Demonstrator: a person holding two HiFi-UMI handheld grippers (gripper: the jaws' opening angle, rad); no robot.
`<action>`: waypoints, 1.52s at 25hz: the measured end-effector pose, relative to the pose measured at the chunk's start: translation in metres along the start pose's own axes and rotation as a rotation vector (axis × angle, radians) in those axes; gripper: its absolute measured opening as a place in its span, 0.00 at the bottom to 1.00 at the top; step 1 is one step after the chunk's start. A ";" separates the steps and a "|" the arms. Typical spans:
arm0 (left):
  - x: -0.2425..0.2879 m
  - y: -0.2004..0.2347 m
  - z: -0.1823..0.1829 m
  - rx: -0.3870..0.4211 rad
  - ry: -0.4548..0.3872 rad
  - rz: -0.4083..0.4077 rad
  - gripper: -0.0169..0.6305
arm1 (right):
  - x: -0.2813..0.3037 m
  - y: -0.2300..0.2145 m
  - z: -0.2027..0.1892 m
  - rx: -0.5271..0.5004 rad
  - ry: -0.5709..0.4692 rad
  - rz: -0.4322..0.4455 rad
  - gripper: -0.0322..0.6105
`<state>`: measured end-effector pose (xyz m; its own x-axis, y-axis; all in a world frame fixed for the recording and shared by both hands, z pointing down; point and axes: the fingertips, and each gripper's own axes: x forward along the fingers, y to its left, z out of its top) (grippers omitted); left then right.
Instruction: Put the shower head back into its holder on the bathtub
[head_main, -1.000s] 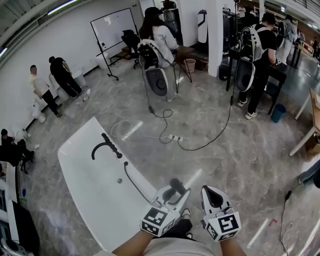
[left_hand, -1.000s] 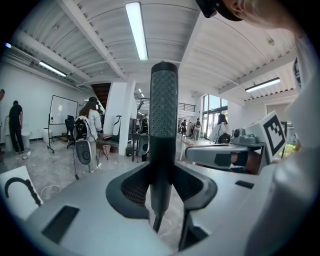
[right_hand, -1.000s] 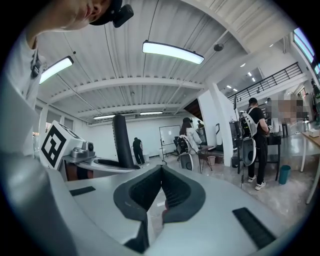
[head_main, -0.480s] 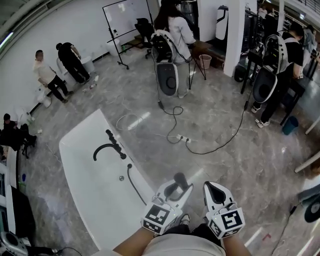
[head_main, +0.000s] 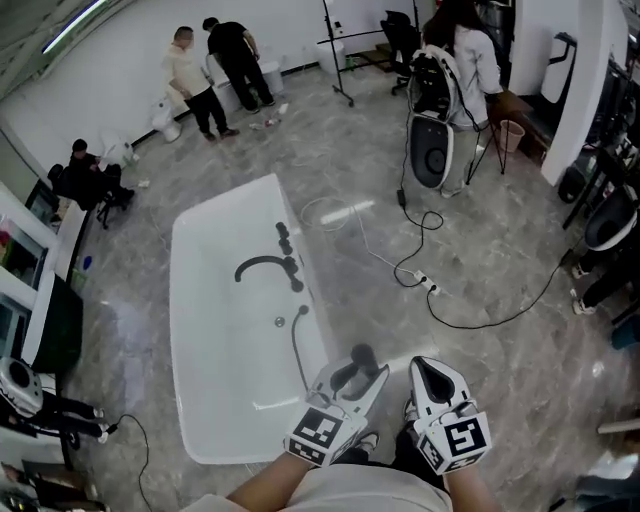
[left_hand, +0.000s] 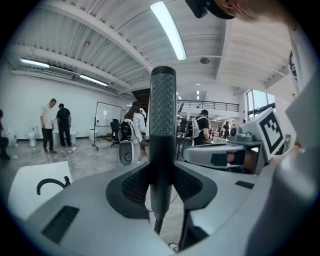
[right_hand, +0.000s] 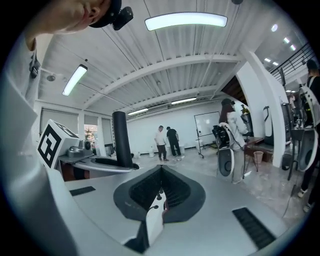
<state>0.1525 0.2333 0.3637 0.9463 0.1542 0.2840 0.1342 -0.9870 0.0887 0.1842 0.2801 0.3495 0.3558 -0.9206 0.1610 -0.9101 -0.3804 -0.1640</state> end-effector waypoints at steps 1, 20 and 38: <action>0.004 0.005 0.001 -0.011 0.002 0.039 0.23 | 0.009 -0.004 0.003 -0.004 0.001 0.043 0.07; -0.012 0.055 0.007 -0.161 -0.007 0.549 0.23 | 0.079 0.000 0.010 -0.040 0.061 0.535 0.07; -0.106 0.169 0.008 -0.213 -0.100 0.767 0.23 | 0.183 0.113 -0.007 -0.173 0.133 0.752 0.07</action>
<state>0.0776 0.0496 0.3409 0.7751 -0.5785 0.2539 -0.6140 -0.7846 0.0867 0.1453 0.0690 0.3675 -0.3883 -0.9030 0.1841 -0.9205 0.3707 -0.1232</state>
